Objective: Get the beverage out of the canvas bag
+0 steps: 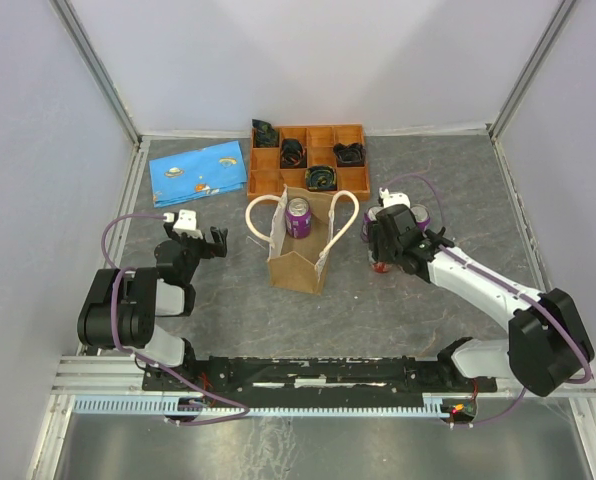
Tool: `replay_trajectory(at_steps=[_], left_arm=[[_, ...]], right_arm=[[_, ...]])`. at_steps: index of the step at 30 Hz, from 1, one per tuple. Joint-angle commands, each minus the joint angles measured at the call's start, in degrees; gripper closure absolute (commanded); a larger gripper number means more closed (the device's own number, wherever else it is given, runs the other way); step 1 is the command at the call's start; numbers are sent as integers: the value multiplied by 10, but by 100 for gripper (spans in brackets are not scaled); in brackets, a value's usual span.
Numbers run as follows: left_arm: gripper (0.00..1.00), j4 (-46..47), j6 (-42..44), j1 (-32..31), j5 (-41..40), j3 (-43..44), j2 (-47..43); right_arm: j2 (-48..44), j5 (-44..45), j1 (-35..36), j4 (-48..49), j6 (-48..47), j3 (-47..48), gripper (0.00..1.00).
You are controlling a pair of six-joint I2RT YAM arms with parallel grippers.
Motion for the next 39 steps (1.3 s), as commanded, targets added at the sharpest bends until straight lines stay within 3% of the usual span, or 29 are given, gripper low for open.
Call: replay_trajectory(at_steps=[1,4,6,8,11,18,25,34,39], left_arm=[[1,32,28,2,8,-2,-2],[1,32,28,2,7,-2,-2],[1,32,28,2,7,-2,-2],[1,32,28,2,8,-2,-2],[1,32,28,2,7,-2,-2],[1,32,28,2,7,-2,-2],[1,32,28,2,8,-2,-2],[1,32,28,2,8,-2,-2],[1,32,28,2,7,-2,-2]], right_arm=[[-2,26,-12,45,1,8,100],[-2,16,-14,43,5,9,100],[-1,9,-14,37,7,12,91],[1,2,-14,23,10,18,74],[3,-9,-13,3,11,27,40],[-8,-28,-11,-28,1,42,10],[-47,-10,5,-63,-16,84,5],[-113,46,31,-84,-46,187,6],[-92,51,72,-65,-78,269,8]])
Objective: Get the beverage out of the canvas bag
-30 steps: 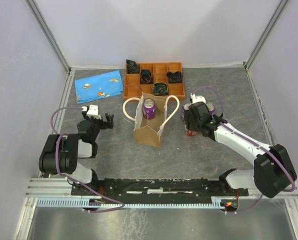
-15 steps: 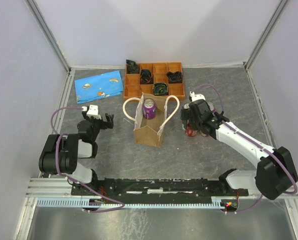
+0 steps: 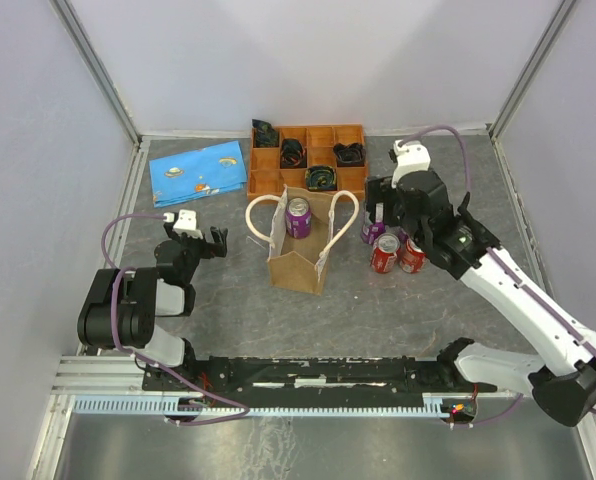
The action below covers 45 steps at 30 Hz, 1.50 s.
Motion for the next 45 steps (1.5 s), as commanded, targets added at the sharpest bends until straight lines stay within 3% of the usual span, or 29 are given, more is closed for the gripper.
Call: replay_trajectory(at_steps=[1,8,17,28,36,45], left_arm=[[1,32,28,2,8,-2,-2],[1,32,28,2,7,-2,-2],[1,32,28,2,8,-2,-2],[1,32,28,3,7,-1,-2],[1,32,28,2,7,-2,-2],[1,32,28,2,7,-2,-2]], right_arm=[[23,19,40,28,-40,82,9],[130,-25,88,60,-67,170,16],[278,-112,102,61,-63,242,33],[385,-105,102,65,-36,270,30],[441,-88,100,55,-33,291,16],[476,-88,81,58,-20,294,15]])
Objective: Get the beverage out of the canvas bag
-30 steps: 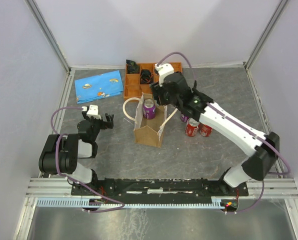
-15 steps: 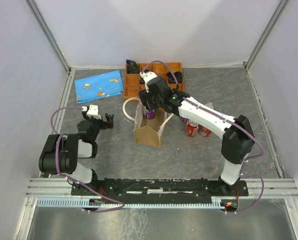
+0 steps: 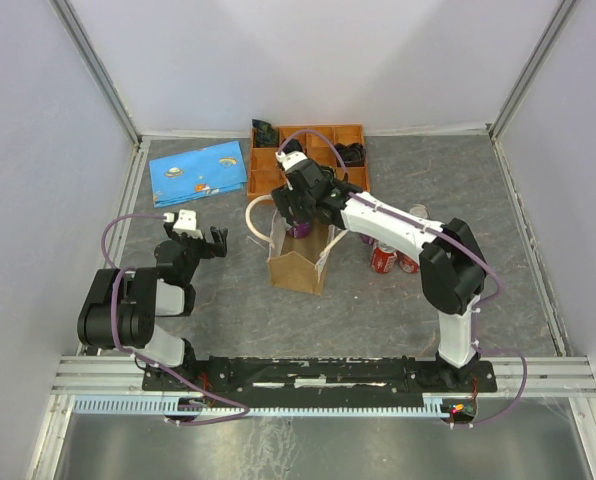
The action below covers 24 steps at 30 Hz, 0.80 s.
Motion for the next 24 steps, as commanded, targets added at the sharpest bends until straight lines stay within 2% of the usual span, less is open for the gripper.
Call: replay_trajectory(at_steps=[1,13,17,20,22,24], left_arm=[[1,32,28,2,8,-2,-2],[1,32,28,2,7,-2,-2],[1,32,28,2,7,-2,-2],[1,31,28,2,7,-2,-2],[1,31,28,2,8,-2,-2],[1,32,28,2,7,-1,-2]], right_arm=[[10,5,-14,12,13,27,15],[62,-19,-23,14,18,55,15],[74,-19,-22,11,18,60,19],[82,-20,-23,4,19,64,25],[85,-22,-23,1,20,63,32],[89,-29,-22,1,20,65,52]])
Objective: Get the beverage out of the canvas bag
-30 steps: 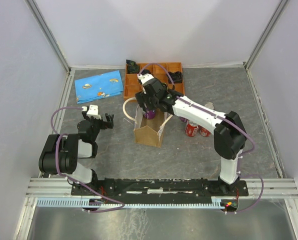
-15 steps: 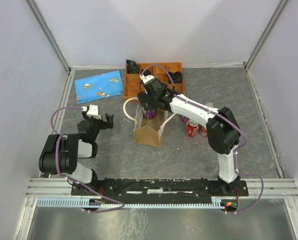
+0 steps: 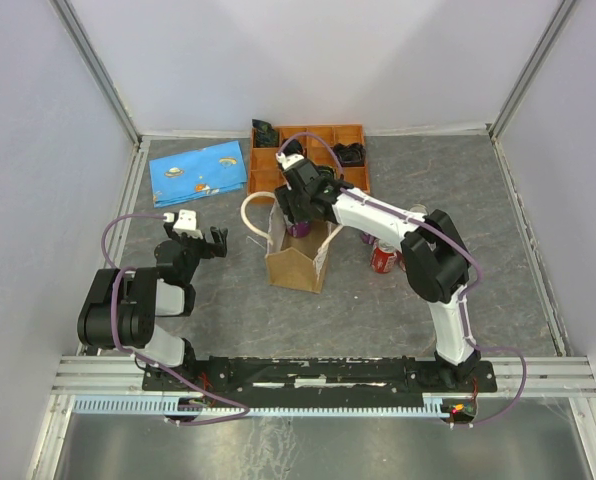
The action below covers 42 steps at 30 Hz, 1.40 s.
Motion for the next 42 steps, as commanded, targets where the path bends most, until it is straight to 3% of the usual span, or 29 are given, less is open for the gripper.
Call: replay_trajectory(at_steps=[1,2,3,4,11,24,33,37,42], left_arm=[[1,32,28,2,7,-1,-2],[1,32,28,2,7,-1,-3],[1,32,28,2,7,-1,-3],[1,31,28,2,7,-1,-2],[1,32,28,2,8,-1,-2],[1,31,28,2,7,-1,-2],[1,32,28,2,8,-1,-2],[1,32,28,2,8,-1,-2],[1,33,28,2,7,-1,-2]], right_arm=[[15,-16,-2,0,6,27,74],[15,-21,-2,-2,6,29,90],[18,-29,-2,-4,6,34,99],[19,-41,-2,-5,4,38,100],[21,-98,14,-12,-19,84,100],[-19,-43,42,-14,-72,138,100],[-145,0,56,7,-113,110,100],[-230,23,61,43,-122,51,100],[-346,114,60,100,-140,-43,100]])
